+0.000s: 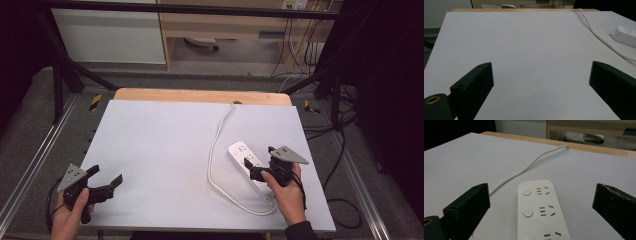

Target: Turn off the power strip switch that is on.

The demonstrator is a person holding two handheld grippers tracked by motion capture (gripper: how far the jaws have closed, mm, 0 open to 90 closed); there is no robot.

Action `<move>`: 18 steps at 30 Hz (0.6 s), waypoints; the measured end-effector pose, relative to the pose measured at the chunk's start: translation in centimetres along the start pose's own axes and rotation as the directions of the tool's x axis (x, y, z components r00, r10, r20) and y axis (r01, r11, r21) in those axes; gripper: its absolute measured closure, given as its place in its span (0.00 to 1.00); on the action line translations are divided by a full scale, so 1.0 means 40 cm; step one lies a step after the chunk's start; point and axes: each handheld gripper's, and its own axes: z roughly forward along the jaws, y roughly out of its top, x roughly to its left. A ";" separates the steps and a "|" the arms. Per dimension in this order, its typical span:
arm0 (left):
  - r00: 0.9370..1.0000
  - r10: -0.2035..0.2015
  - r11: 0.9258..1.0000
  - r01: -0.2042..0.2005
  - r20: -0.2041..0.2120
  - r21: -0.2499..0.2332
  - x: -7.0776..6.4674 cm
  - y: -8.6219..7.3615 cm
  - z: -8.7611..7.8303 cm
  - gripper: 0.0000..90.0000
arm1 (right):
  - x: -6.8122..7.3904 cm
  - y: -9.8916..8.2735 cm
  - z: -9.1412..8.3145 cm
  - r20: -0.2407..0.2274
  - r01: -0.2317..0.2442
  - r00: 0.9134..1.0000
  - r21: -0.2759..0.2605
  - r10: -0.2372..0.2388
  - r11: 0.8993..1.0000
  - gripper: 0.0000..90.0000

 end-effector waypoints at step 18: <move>1.000 0.000 1.000 0.000 0.002 -0.001 0.000 0.000 0.000 0.06 | -0.027 0.013 -0.061 0.025 -0.027 0.999 -0.073 0.029 0.997 0.02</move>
